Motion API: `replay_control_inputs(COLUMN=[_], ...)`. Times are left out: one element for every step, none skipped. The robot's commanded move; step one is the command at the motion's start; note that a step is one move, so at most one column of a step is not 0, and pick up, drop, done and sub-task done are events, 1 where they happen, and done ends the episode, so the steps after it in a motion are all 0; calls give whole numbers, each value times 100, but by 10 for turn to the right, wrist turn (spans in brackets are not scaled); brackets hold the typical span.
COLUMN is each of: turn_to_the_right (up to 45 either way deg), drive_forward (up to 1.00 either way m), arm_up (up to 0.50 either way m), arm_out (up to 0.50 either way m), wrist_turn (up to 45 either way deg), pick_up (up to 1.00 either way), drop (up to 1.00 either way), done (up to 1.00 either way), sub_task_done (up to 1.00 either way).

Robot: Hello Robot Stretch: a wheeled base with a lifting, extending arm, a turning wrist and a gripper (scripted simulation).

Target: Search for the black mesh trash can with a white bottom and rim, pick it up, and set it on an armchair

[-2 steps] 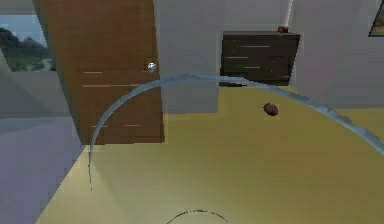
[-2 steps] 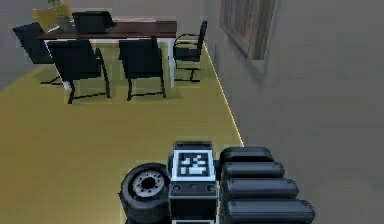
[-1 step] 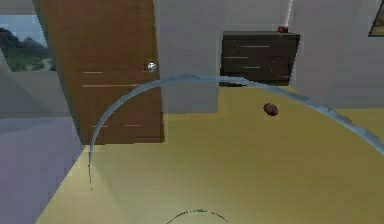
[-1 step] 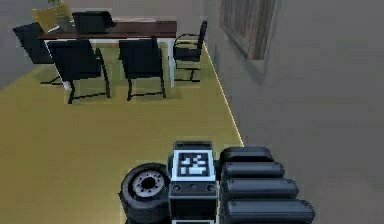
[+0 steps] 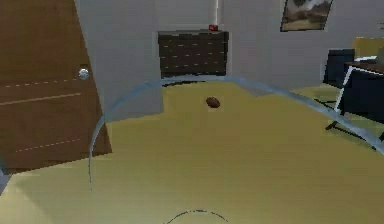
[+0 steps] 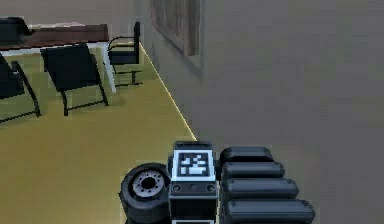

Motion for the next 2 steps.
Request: replay_control_inputs(turn_to_the_right=[270, 0], drive_forward=[0, 45], arm_up=[0, 0], arm_out=[0, 0], wrist_turn=[0, 0], pick_up=[0, 0], drop=[0, 0], done=[0, 0], sub_task_done=[0, 0])
